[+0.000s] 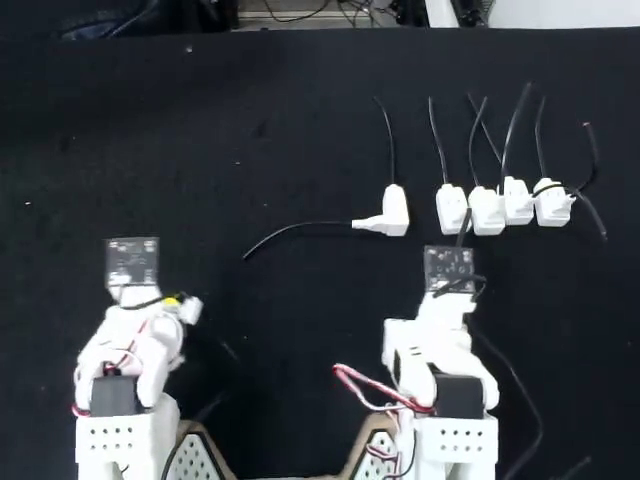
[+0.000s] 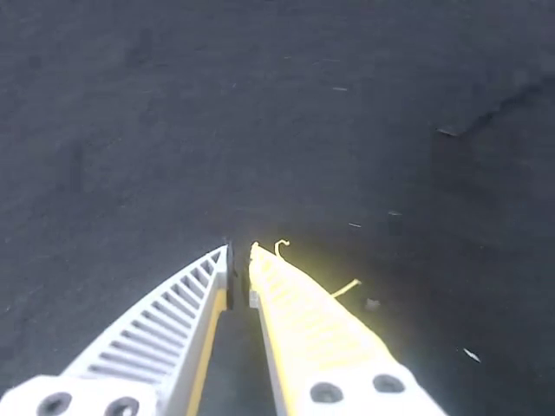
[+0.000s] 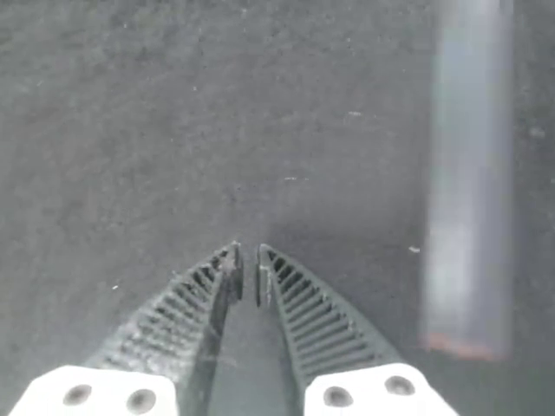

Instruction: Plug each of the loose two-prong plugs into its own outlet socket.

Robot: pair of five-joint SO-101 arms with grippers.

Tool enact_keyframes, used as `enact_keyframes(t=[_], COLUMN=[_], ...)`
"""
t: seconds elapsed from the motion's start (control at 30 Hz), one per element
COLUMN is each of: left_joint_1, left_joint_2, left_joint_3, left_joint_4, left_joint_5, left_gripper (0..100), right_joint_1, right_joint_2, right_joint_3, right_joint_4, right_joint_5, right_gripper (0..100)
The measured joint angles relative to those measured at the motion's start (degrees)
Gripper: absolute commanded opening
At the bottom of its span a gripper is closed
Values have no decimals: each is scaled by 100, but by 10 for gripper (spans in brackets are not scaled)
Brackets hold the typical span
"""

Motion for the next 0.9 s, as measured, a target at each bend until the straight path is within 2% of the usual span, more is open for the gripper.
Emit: enact_keyframes(t=[0.1,0.33,0.53,0.9], left_joint_1=[264,264,264,316], left_joint_2=[-18,-18,-18,-18], left_joint_3=[0,0,0,0], left_joint_4=[0,0,0,0], left_joint_5=[0,0,0,0], left_gripper=[59,59,59,59], right_joint_1=[-334,-396,158,176], right_joint_2=[0,0,0,-9], right_joint_3=[0,0,0,0], right_joint_4=[0,0,0,0], right_joint_5=[0,0,0,0], right_gripper=[22,22,22,22])
